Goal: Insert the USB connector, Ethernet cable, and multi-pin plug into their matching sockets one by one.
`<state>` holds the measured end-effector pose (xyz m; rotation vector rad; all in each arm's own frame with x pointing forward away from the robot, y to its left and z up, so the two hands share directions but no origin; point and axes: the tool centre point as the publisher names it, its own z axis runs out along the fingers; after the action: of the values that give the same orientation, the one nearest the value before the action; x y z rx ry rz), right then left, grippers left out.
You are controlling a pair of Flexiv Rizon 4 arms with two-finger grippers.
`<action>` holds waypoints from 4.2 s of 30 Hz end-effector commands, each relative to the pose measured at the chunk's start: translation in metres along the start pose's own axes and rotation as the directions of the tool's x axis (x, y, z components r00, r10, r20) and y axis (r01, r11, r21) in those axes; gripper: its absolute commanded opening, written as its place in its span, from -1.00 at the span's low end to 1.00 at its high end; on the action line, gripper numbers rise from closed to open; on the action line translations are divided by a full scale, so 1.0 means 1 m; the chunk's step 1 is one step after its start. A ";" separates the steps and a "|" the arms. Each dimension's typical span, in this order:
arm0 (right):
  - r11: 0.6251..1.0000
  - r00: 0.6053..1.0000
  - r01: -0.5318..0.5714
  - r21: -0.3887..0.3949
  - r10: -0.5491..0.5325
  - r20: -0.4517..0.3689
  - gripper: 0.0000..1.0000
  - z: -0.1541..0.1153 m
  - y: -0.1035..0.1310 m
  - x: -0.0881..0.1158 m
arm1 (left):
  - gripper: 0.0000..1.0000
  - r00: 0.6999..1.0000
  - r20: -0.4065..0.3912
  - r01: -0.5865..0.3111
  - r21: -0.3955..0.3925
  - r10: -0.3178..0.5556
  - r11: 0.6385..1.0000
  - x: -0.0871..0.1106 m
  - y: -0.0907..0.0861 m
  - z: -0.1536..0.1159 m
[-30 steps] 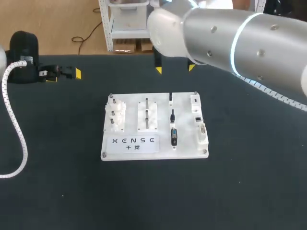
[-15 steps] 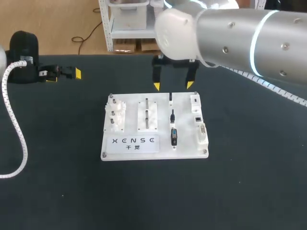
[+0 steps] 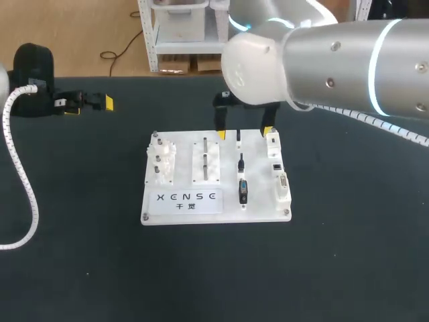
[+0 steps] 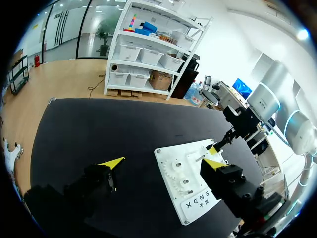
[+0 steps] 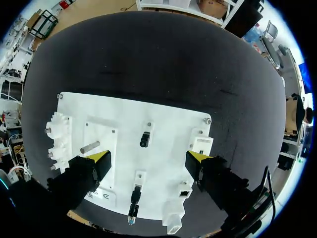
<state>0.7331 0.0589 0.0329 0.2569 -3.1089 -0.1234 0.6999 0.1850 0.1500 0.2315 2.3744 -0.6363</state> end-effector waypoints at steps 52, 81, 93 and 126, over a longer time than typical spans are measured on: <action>0.976 0.974 -0.205 0.079 0.195 0.114 -0.15 0.014 0.001 -0.016 | 1.00 1.000 0.000 0.000 0.000 0.000 1.000 0.000 0.000 0.000; 0.976 0.974 -0.211 0.057 0.205 0.093 -1.00 0.017 0.005 -0.022 | 1.00 1.000 0.000 0.000 0.000 0.000 1.000 0.000 0.000 0.000; 0.979 0.972 -0.196 0.053 0.187 0.144 -1.00 0.005 0.005 -0.018 | 1.00 1.000 0.000 0.000 0.000 0.000 1.000 0.000 0.000 0.000; 0.957 0.948 -0.281 0.069 0.265 0.179 -1.00 -0.014 -0.062 0.009 | 1.00 1.000 0.000 0.000 0.000 0.000 1.000 0.000 0.000 0.000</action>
<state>0.7392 -0.0019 0.0417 -0.1918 -3.2614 0.0113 0.6999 0.1850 0.1500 0.2315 2.3744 -0.6363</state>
